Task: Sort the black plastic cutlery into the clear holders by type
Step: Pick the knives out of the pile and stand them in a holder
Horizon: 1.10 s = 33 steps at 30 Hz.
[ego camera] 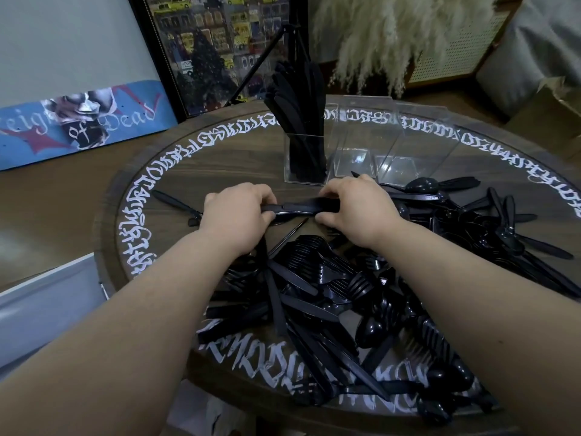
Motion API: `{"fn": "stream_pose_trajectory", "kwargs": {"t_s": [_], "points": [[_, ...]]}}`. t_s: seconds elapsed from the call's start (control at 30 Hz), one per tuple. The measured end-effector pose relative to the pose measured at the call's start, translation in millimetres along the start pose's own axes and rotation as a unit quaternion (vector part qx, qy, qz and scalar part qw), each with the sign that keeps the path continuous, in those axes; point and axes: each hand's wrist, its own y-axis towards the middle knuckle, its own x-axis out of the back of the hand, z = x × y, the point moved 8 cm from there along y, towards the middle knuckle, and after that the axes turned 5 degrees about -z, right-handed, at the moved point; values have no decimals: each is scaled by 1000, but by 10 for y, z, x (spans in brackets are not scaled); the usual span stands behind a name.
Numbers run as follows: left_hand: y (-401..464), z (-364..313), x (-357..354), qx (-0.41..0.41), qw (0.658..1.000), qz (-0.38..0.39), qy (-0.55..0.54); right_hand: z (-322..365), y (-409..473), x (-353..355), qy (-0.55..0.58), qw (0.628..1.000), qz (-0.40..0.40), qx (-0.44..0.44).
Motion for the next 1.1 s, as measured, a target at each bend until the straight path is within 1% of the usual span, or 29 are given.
{"fn": "stream_pose_trajectory", "kwargs": {"t_s": [0.23, 0.3, 0.4, 0.53, 0.63, 0.7, 0.77, 0.8, 0.83, 0.87, 0.9, 0.93, 0.97, 1.0, 1.1], "points": [[-34, 99, 271, -14, 995, -62, -77, -30, -74, 191, 2, 999, -54, -7], [-64, 167, 360, 5, 992, -82, -100, -30, -114, 264, 17, 997, -78, -11], [-132, 301, 444, 63, 980, -90, -164, 7, -196, 342, 37, 994, -103, -12], [-237, 322, 491, 104, 957, -88, -255, 73, -321, 430, 81, 988, -133, -22], [-321, 341, 557, 132, 935, -107, -311, 149, -444, 531, 134, 977, -166, -30], [-366, 353, 579, 154, 911, -121, -363, 197, -512, 567, 174, 969, -168, -45], [-414, 298, 537, 169, 880, -108, -431, 207, -553, 537, 247, 955, -140, -88], [-442, 241, 494, 173, 863, -90, -467, 201, -575, 491, 322, 931, -123, -119], [-467, 178, 453, 174, 847, -72, -497, 199, -599, 426, 422, 888, -105, -152], [-489, 116, 421, 170, 837, -57, -517, 211, -620, 351, 524, 827, -85, -185], [-510, 59, 406, 161, 836, -47, -522, 238, -634, 290, 608, 762, -67, -211], [-527, 10, 408, 148, 842, -42, -516, 261, -635, 258, 661, 714, -59, -225], [-543, -33, 422, 134, 855, -38, -500, 270, -626, 256, 691, 682, -59, -230], [-556, -71, 436, 119, 868, -35, -481, 263, -610, 276, 710, 662, -68, -231], [-589, -152, 450, 92, 898, -23, -430, 192, -561, 351, 736, 625, -103, -240]]}}
